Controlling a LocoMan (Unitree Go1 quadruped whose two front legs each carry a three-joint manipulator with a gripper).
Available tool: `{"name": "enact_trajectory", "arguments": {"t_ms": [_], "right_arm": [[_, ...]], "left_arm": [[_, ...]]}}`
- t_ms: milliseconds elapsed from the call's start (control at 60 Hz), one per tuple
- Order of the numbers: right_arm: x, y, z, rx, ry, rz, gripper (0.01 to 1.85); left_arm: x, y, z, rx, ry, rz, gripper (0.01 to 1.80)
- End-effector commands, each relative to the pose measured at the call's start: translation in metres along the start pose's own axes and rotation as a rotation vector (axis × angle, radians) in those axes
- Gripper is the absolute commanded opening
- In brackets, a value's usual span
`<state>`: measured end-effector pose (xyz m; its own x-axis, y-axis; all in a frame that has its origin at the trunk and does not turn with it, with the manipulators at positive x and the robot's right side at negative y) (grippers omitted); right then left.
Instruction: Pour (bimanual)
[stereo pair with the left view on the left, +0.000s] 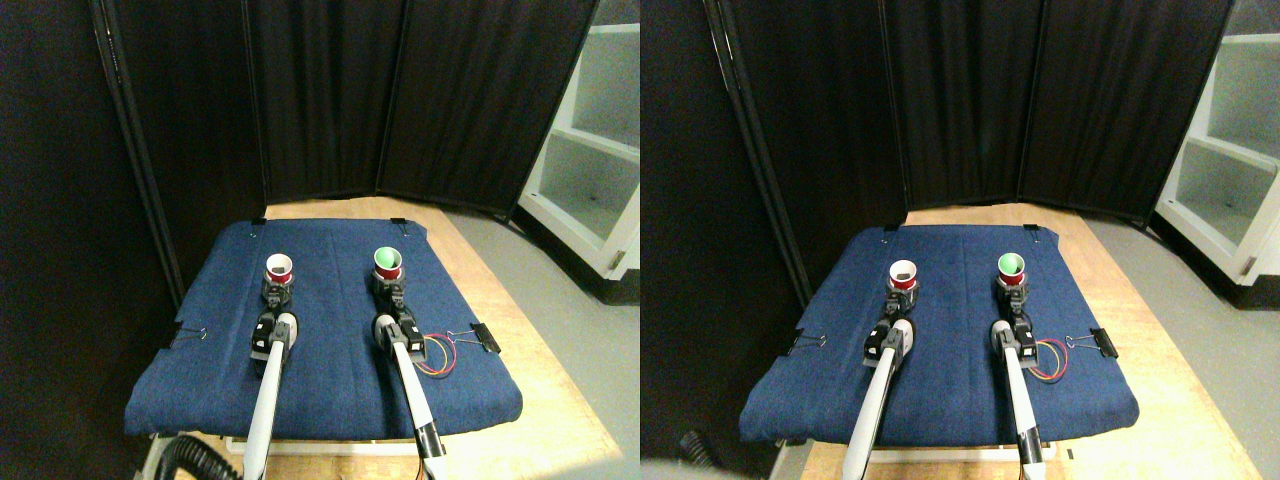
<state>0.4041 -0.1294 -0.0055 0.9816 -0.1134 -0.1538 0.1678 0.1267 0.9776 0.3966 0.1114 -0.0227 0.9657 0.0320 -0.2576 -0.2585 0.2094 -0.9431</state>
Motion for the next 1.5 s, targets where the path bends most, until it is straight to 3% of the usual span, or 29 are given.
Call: {"name": "enact_trajectory", "arguments": {"t_ms": [17,267,383,683,1017,1167,1500], "right_arm": [[-0.002,0.018,-0.001,-0.060,0.000,0.067,0.45],[-0.002,0.032,-0.006,-0.117,0.012,0.099,0.46],[0.000,0.038,-0.006,-0.140,0.053,0.107,0.47],[-0.002,0.057,-0.007,-0.208,0.075,0.141,0.47],[-0.004,0.084,-0.015,-0.247,0.105,0.164,0.44],[-0.001,0.098,-0.021,-0.312,0.150,0.227,0.44],[-0.003,0.120,-0.033,-0.390,0.176,0.210,0.47]], "left_arm": [[-0.005,-0.016,-0.007,-0.016,0.004,-0.045,0.33],[-0.014,-0.038,-0.015,-0.002,0.097,-0.050,0.33],[-0.014,-0.047,-0.019,-0.002,0.109,-0.041,0.33],[-0.010,-0.065,-0.034,0.034,0.179,-0.022,0.33],[-0.009,-0.077,-0.047,0.032,0.215,-0.002,0.33],[-0.010,-0.084,-0.054,0.036,0.221,0.002,0.33],[-0.013,-0.093,-0.065,0.041,0.247,0.004,0.33]]}}
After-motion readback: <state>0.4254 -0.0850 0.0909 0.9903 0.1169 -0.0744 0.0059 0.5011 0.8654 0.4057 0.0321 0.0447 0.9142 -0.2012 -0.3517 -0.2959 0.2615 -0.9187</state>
